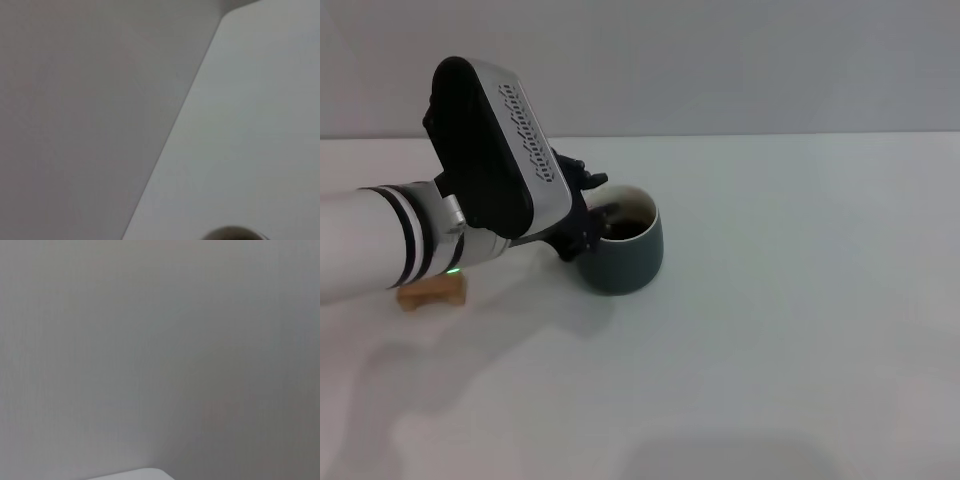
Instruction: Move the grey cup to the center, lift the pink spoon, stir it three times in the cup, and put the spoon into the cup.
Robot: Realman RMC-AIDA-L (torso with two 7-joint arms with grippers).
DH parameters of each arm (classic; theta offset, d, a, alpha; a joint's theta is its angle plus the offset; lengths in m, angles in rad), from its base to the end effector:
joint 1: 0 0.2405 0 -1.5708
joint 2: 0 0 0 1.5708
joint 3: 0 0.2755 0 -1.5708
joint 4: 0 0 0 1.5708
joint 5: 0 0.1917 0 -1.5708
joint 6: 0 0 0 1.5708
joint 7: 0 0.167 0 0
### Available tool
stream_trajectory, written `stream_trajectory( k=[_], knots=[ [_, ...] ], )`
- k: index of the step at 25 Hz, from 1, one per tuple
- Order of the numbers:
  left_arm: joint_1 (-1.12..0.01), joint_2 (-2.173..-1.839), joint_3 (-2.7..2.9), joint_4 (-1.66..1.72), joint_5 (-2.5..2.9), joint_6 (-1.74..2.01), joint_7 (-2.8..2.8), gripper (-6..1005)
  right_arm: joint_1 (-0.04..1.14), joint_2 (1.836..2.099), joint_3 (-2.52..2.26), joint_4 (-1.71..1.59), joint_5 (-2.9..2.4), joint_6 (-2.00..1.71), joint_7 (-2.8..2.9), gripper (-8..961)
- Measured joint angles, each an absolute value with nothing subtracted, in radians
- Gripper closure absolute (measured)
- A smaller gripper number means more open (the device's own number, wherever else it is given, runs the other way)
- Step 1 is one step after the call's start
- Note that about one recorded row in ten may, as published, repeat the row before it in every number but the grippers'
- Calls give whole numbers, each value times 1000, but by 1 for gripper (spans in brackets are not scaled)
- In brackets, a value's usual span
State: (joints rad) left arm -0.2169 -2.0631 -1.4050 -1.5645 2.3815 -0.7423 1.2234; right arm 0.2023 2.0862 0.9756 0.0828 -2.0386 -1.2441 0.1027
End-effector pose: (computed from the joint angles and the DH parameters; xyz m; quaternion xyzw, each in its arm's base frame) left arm -0.1859 0.3452 -0.0426 -0.9330 0.0466 0.0277 0.3558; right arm 0.4388 0.2480 0.0443 -0.5173 0.3291 0.2070 0.7624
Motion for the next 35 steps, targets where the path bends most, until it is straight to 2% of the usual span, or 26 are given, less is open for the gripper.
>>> stream_trajectory(
  k=[8,14,19,27,35],
  knots=[
    [-167,-2066,-1347,-1595,2357,-594,1213,630,203,2086,976,83,-2039,-1245,103,954],
    [-61,-2060,-1257,-1594,2052,15,1184,490,202,2086,976,84,-2039,-1246,104,954],
    [-43,-2056,-1181,-1554,2041,352,965,397,202,2087,976,95,-2039,-1246,103,954],
    [-62,-2054,-1175,-1157,2651,974,141,408,203,2088,974,104,-2039,-1248,102,954],
    [-187,-2068,-1339,-595,2742,1167,-7,402,184,2088,972,106,-2039,-1292,102,954]
  ],
)
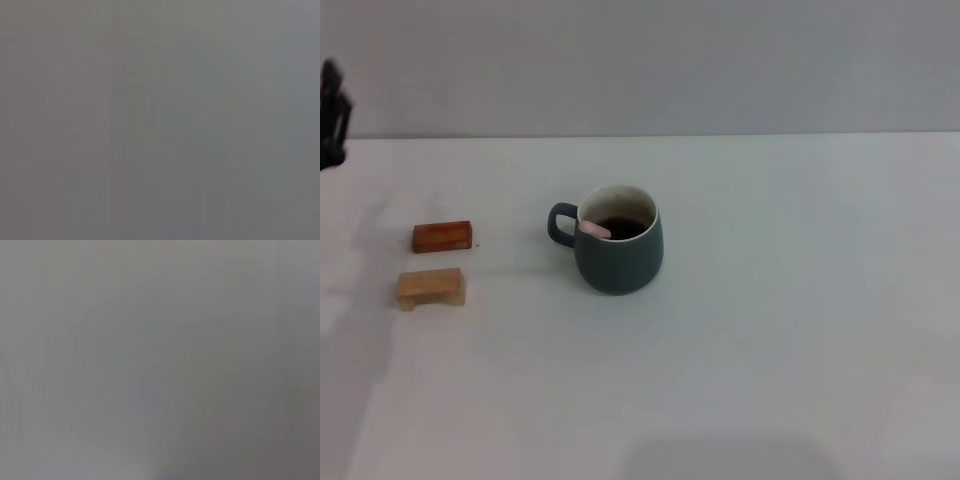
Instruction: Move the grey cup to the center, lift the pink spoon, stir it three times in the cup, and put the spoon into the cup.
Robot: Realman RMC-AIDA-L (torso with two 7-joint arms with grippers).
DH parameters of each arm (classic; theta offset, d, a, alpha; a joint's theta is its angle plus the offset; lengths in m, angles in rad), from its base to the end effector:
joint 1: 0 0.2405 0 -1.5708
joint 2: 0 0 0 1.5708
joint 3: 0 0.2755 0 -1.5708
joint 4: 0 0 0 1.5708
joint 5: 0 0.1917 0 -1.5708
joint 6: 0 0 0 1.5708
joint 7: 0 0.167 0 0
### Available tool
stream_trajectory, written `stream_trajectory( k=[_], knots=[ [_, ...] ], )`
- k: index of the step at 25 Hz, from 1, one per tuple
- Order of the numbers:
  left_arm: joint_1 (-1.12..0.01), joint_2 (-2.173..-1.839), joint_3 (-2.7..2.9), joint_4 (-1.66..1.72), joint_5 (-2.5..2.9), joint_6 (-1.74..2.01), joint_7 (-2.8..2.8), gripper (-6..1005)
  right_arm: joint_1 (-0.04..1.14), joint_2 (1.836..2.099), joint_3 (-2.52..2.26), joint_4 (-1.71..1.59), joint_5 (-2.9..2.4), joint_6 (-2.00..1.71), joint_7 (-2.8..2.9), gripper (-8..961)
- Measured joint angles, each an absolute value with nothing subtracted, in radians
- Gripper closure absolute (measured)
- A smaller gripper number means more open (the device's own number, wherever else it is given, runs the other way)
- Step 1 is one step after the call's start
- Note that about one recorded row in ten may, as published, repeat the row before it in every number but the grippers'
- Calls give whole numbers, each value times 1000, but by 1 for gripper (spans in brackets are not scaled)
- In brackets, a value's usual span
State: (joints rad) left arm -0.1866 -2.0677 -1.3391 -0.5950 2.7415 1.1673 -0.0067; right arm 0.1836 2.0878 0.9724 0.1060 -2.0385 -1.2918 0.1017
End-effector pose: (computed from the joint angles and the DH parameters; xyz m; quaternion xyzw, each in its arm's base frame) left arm -0.3030 0.3300 0.0438 -0.6193 -0.1434 -0.3576 0.6841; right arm 0.4325 0.2440 0.0467 -0.5109 0.3159 0.2241 0.7674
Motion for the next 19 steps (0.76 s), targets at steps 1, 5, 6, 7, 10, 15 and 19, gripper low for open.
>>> stream_trajectory(
  k=[1,5,6,7,10,15,19],
  knots=[
    [-193,-2069,-1350,-563,2737,1174,-10,401,173,2088,972,109,-2039,-1314,102,954],
    [-217,-2069,-1382,-406,2684,1202,-73,398,151,2089,972,123,-2039,-1354,101,954],
    [-217,-2068,-1384,-390,2676,1211,-84,397,137,2088,973,131,-2038,-1377,101,954],
    [-214,-2067,-1388,-375,2672,1221,-88,393,137,2088,973,131,-2038,-1377,101,954],
    [-201,-2069,-1399,-360,2671,1247,-84,380,126,2087,973,133,-2039,-1403,101,954],
    [-192,-2069,-1401,-345,2672,1254,-80,368,118,2088,973,132,-2039,-1426,101,954],
    [-197,-2067,-1404,-328,2668,1248,-81,368,117,2088,973,133,-2039,-1431,101,954]
  ],
)
